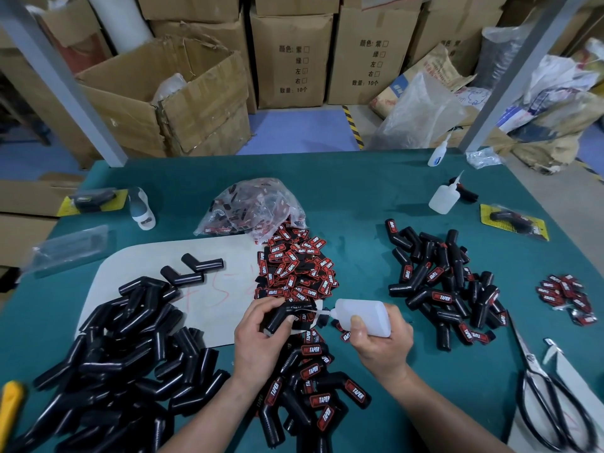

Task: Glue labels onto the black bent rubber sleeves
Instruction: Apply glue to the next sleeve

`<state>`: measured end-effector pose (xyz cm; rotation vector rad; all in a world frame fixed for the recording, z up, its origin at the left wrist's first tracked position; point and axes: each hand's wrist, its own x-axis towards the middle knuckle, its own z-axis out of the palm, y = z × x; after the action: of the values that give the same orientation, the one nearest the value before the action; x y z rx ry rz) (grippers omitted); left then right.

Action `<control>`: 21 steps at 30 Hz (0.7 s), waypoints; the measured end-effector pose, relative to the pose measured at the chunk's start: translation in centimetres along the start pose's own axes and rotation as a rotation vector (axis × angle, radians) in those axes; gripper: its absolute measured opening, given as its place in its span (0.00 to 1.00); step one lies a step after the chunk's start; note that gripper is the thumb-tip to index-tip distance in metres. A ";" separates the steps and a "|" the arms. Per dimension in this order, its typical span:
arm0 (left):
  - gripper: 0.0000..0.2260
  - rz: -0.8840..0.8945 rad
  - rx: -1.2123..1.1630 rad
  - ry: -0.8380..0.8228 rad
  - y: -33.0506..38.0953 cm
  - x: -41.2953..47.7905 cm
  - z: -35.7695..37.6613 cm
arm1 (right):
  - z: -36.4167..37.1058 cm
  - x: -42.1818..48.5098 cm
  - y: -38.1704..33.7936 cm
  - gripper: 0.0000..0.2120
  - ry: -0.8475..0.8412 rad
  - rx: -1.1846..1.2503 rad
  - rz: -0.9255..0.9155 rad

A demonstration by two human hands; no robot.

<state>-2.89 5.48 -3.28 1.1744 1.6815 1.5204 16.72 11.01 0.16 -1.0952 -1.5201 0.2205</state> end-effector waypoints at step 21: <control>0.25 -0.037 -0.048 0.022 0.9 0.0 0.0 | -0.1 0.4 -0.1 0.36 0.027 0.017 0.023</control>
<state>-2.72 5.43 -2.40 1.0993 1.6632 1.5475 16.82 11.20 0.51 -1.0979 -1.4802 0.2335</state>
